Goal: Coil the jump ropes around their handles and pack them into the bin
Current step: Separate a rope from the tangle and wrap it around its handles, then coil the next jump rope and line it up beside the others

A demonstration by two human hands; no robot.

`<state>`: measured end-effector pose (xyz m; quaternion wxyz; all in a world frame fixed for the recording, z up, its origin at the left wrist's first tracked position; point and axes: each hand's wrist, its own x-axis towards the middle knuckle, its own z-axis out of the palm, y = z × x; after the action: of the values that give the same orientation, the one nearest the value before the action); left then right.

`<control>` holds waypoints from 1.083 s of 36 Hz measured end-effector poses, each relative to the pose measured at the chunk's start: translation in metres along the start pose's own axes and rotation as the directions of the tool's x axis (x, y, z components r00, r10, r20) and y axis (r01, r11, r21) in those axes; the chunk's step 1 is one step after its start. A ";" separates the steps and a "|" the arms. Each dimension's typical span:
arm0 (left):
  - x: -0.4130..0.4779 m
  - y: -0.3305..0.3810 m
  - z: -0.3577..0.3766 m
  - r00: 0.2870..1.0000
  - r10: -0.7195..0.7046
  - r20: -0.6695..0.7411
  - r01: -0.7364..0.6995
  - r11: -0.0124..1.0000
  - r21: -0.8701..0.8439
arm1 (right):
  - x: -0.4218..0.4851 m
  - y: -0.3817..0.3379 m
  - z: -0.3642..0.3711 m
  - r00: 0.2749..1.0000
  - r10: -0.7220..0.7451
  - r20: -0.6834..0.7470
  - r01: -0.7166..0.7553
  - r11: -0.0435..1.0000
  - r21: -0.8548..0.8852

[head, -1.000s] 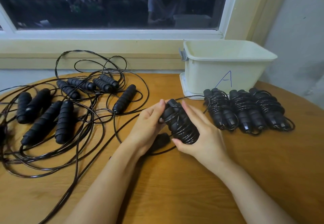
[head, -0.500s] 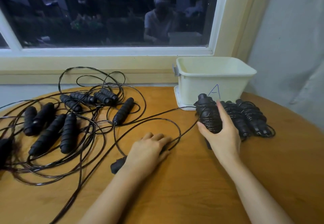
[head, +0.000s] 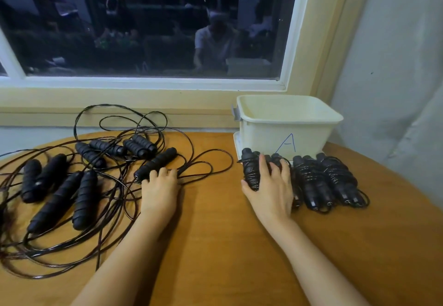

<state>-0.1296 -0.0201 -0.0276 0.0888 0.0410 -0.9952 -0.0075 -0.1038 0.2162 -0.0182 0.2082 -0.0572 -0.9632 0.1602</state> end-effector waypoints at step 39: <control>-0.047 0.004 0.002 0.988 0.146 -0.044 -0.145 0.989 0.026 | 0.017 0.023 0.018 0.981 -0.062 0.186 0.114 0.952 -0.284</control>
<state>-0.0841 -0.0124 -0.0378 0.1115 -0.0307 -0.9932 0.0113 -0.1260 0.2361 -0.0347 0.1191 -0.0303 -0.9924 0.0105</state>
